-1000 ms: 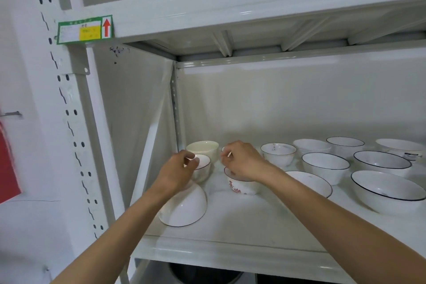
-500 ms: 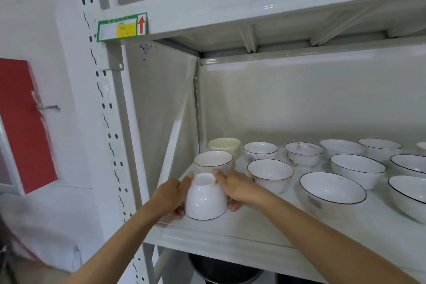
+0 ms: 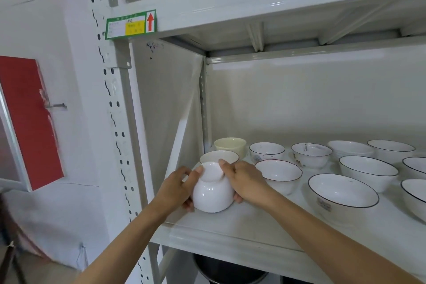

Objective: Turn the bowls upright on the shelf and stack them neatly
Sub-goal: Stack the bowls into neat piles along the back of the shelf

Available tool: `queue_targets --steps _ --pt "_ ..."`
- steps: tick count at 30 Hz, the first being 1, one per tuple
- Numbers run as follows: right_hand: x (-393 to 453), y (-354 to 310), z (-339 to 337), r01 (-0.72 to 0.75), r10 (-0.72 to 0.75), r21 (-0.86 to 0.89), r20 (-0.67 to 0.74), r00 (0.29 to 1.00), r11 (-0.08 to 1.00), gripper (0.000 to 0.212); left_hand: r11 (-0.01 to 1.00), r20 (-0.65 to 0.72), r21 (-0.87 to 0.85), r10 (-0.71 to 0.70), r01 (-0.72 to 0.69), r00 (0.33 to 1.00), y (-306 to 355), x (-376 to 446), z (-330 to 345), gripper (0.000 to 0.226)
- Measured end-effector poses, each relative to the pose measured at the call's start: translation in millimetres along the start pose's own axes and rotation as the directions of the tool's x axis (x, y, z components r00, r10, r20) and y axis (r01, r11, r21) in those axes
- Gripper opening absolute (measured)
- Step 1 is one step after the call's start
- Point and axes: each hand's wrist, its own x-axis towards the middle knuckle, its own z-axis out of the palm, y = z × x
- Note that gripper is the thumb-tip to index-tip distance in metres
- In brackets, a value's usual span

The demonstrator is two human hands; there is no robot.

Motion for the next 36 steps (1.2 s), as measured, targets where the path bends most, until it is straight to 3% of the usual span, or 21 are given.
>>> queue_targets --steps 4,8,12,16,19,22,24,26,28,30,33,36 --pt "3 -8 -9 0.117 -0.111 0.029 -0.156 0.981 0.993 0.048 0.997 -0.055 -0.040 0.060 -0.062 0.997 10 1 -6 0.047" --pt "7 -12 -20 0.121 -0.059 0.292 -0.214 0.975 0.949 0.042 0.976 -0.184 0.055 0.218 -0.212 0.958 13 4 -10 0.067" --pt "8 -17 -38 -0.190 0.186 0.624 0.073 0.980 0.758 0.055 0.909 -0.246 0.189 0.410 -0.371 0.878 13 -3 -6 0.073" --pt "5 -7 -55 -0.385 0.184 0.587 0.374 0.909 0.712 0.068 0.809 -0.180 0.238 0.581 -0.538 0.794 8 -13 -3 0.073" --pt "6 -2 -58 -0.431 0.166 0.583 0.452 0.877 0.689 0.051 0.686 -0.083 0.342 0.703 -0.642 0.706 3 -14 -3 0.072" --pt "4 3 -55 -0.401 0.135 0.572 0.450 0.883 0.715 0.029 0.633 -0.034 0.359 0.743 -0.686 0.668 -2 -12 -2 0.075" --pt "3 5 -50 -0.355 0.104 0.575 0.423 0.900 0.737 0.024 0.682 -0.029 0.282 0.709 -0.674 0.705 -7 -11 -2 0.078" --pt "2 8 -45 -0.299 0.086 0.548 0.380 0.921 0.781 0.023 0.814 -0.080 0.107 0.579 -0.571 0.811 -7 -12 -2 0.077" --pt "1 10 -39 -0.261 0.092 0.506 0.335 0.938 0.822 0.028 0.918 -0.134 -0.046 0.386 -0.395 0.913 -5 -10 -2 0.066" --pt "1 11 -35 -0.236 0.088 0.483 0.310 0.947 0.843 0.034 0.979 -0.048 -0.122 0.160 -0.165 0.986 0 -7 -2 0.059" --pt "-2 13 -30 -0.220 0.085 0.451 0.299 0.950 0.865 0.036 0.977 0.131 -0.187 -0.073 0.097 0.989 4 -9 0 0.050" --pt "-4 15 -27 -0.217 0.096 0.409 0.295 0.951 0.887 0.033 0.958 0.150 -0.236 -0.130 0.163 0.980 3 -8 3 0.038"
